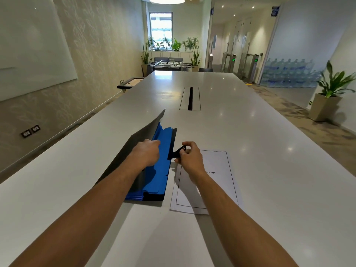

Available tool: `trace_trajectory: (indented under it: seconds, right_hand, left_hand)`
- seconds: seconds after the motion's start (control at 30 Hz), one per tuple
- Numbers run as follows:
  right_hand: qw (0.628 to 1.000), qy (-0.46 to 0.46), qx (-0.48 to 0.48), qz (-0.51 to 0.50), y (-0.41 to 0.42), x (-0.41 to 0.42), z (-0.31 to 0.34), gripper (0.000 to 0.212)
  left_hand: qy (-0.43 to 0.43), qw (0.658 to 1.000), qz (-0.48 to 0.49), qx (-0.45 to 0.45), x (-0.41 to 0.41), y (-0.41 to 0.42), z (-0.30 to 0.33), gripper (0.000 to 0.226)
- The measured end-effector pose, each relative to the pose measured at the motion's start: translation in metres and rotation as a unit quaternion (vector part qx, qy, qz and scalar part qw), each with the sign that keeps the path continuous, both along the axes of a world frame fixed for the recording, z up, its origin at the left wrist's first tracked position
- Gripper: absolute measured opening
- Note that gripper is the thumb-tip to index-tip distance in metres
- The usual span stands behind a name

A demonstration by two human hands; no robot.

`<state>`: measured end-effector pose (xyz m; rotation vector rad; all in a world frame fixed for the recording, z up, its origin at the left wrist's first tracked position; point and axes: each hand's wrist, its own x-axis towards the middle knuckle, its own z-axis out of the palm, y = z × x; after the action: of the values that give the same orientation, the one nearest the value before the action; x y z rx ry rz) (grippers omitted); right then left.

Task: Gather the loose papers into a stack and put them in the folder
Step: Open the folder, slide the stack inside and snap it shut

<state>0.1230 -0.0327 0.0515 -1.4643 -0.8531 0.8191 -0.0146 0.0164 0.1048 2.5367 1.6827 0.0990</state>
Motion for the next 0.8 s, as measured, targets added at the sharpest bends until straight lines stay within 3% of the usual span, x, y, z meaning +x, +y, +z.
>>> trace_trajectory:
  seconds: [0.07,0.17,0.3,0.4,0.63,0.8]
  right_hand:
    - [0.998,-0.055,-0.013,0.019,-0.006,0.003,0.001,0.038]
    - [0.988,-0.142,-0.058,0.013,-0.013,0.012,0.0,0.046]
    - [0.957,-0.26,-0.124,-0.027,-0.03,0.036,-0.005,0.044]
    - [0.927,-0.323,-0.17,-0.079,-0.045,0.061,-0.004,0.044]
    - [0.873,-0.35,-0.323,-0.11,-0.071,0.107,-0.013,0.053]
    - [0.865,-0.356,-0.339,-0.102,-0.072,0.104,-0.012,0.048]
  left_hand:
    - [0.0,1.0,0.021,-0.012,0.009,-0.002,-0.006,0.022]
    - [0.001,0.999,0.029,-0.043,0.021,-0.003,-0.022,0.016]
    - [0.011,0.993,0.007,-0.12,0.034,-0.002,-0.044,0.036]
    - [0.068,0.99,-0.016,-0.124,0.04,0.001,-0.048,0.058]
    - [0.107,0.988,-0.054,-0.097,0.039,0.003,-0.05,0.054]
    - [0.133,0.986,-0.057,-0.083,0.043,0.003,-0.052,0.053]
